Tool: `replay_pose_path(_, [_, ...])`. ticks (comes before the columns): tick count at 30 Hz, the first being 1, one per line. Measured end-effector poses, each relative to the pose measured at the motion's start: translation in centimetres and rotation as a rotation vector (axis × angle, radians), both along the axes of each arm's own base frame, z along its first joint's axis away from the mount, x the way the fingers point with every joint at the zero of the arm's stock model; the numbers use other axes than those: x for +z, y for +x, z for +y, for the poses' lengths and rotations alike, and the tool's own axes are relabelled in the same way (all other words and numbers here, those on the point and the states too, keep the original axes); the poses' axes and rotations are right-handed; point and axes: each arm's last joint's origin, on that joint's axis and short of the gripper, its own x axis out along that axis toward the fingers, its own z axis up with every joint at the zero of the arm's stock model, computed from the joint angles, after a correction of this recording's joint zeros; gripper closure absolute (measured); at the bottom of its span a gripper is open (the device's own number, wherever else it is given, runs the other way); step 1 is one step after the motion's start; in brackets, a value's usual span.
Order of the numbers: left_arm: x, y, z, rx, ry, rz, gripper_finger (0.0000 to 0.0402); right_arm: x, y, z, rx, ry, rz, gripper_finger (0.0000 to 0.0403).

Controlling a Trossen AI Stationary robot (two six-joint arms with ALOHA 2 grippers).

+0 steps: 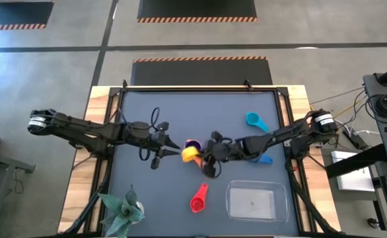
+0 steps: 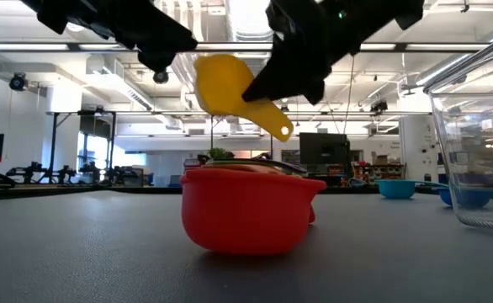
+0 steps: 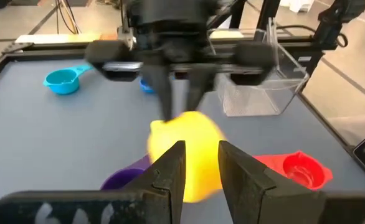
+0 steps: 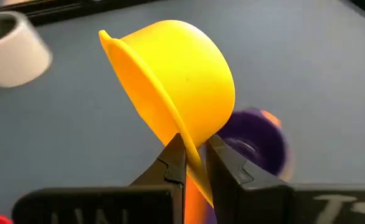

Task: Nest measuring cups in basket
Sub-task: Stack the yellow measuring cup on top of the purple measuring cup

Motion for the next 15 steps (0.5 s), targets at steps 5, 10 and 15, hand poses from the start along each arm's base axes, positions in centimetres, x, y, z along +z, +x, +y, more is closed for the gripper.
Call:
replay_pose_path(5, [0.0, -0.3, 0.0, 0.000, 0.001, 0.013, 0.0325, -0.8, -1.4, -3.6, -0.017, 0.177, -0.036, 0.0376])
replay_pose_path(10, [-0.5, -0.4, 0.0, -0.001, 0.008, 0.027, 0.0325, -2.3, -2.2, -6.4, -0.022, 0.376, -0.089, 0.0371])
replay_pose_path(15, [-0.7, -0.4, 0.1, 0.032, 0.023, 0.032, 0.0325, -3.9, -2.3, -7.4, -0.054, 0.400, -0.048, 0.0322])
